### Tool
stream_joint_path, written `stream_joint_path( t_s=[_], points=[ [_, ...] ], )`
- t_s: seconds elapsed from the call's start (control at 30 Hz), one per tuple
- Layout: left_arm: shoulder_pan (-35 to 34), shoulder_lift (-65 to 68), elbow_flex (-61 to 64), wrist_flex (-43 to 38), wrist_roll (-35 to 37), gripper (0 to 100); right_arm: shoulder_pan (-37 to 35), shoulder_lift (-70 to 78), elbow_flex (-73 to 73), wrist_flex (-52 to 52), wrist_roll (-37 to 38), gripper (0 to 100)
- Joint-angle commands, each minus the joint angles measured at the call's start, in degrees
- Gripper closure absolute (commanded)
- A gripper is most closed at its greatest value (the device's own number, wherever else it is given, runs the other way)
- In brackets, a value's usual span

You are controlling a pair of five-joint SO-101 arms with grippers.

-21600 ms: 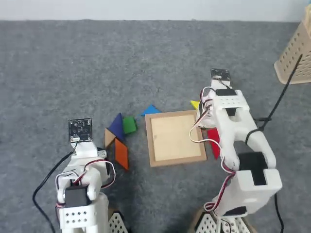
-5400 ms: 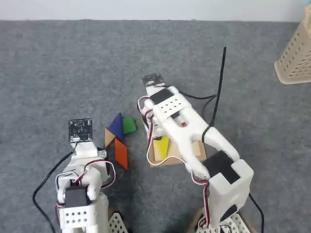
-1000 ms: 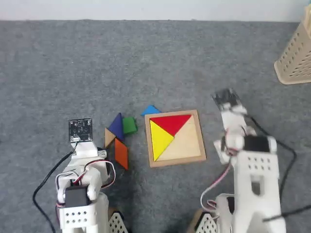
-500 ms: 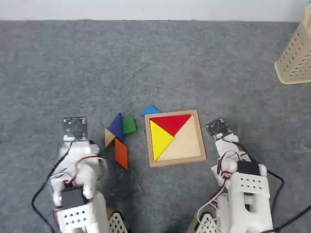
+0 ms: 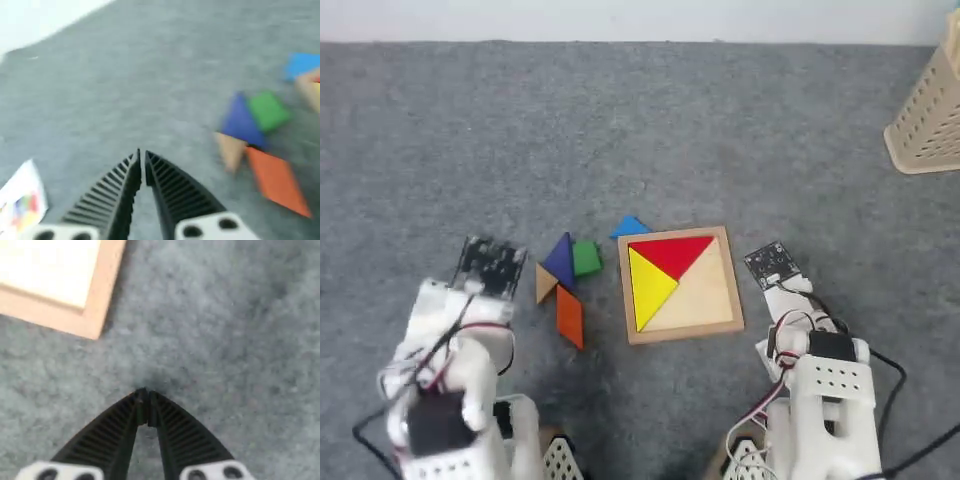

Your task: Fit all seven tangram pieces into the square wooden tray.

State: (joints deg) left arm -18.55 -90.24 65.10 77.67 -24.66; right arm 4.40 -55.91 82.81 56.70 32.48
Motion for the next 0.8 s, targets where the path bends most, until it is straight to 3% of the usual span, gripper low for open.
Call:
stream_joint_path(
  t_s=[0.0,0.1,0.23,0.47,0.77],
  points=[
    [10.7,25.9,-14.7,6.5,-0.4,99,0.7,-1.4,-0.1,-1.1,0.7,99.2],
    [17.5,40.2,-20.7,7.6,3.5,97,0.7,-1.4,-0.1,-1.3,0.7,99.2],
    [21.5,52.7,-22.4,1.1,8.3,88,0.7,-1.4,0.0,-1.3,0.7,99.2],
    [21.9,65.7,-15.2,-11.3,11.3,88,0.7,-1.4,0.0,-1.5,0.7,99.2],
    [22.0,77.2,-14.0,-14.2,8.9,88,0.7,-1.4,0.0,-1.5,0.7,99.2]
  ],
)
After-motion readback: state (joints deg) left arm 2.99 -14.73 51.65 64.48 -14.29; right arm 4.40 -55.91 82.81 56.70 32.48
